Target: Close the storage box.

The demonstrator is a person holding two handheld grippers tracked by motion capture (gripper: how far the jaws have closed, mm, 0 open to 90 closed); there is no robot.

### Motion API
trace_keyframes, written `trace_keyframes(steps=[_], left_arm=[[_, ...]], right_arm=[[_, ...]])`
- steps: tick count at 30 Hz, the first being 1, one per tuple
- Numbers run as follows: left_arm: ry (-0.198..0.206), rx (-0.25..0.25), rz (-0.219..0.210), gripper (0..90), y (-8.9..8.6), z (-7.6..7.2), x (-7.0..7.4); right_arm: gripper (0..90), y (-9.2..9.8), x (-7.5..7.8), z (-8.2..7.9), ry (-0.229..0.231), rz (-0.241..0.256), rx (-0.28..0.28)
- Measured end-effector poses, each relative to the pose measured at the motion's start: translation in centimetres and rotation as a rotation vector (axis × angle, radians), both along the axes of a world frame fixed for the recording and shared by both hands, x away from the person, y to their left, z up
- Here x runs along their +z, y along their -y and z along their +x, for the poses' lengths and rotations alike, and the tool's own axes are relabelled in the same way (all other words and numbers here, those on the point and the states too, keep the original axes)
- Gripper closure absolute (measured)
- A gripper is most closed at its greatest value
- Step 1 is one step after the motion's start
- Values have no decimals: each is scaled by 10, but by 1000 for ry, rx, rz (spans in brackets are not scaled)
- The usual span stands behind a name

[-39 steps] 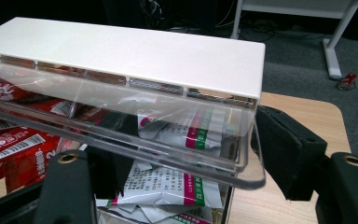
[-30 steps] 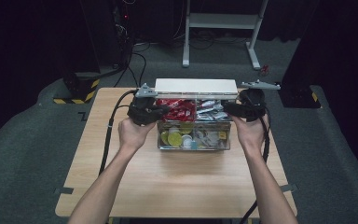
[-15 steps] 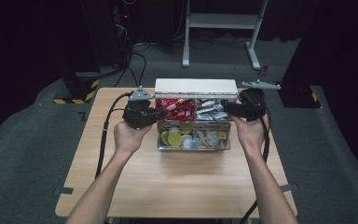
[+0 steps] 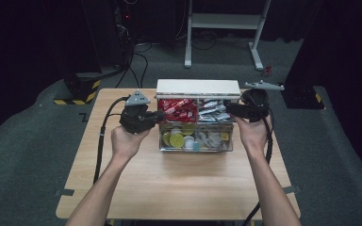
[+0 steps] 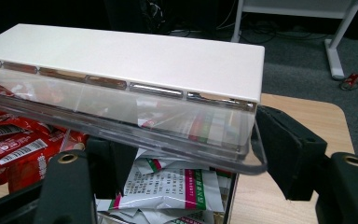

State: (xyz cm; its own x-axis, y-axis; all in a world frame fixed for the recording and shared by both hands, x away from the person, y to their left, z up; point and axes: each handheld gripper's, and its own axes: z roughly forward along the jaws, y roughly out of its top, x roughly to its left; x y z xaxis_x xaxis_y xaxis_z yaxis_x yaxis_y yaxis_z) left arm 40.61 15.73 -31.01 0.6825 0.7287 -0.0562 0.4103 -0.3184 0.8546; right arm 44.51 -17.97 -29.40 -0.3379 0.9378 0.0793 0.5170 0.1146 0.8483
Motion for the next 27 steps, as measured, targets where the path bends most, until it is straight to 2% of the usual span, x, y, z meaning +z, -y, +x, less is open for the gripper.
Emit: trace_keyframes(steps=[5,10,13,23,27], left_arm=[[5,-1,4,861,-1,-5,2],[9,-7,-19,861,-4,-9,0],[-2,-8,-41,860,-8,-9,-1],[-6,6,-59,860,-20,-17,-4],[-2,4,-85,860,-28,-22,-5]], right_arm=[[318,0,0,0,1,2,1],[320,0,0,0,2,3,-2],[320,0,0,0,1,3,-3],[320,0,0,0,1,3,-1],[321,0,0,0,1,4,0]])
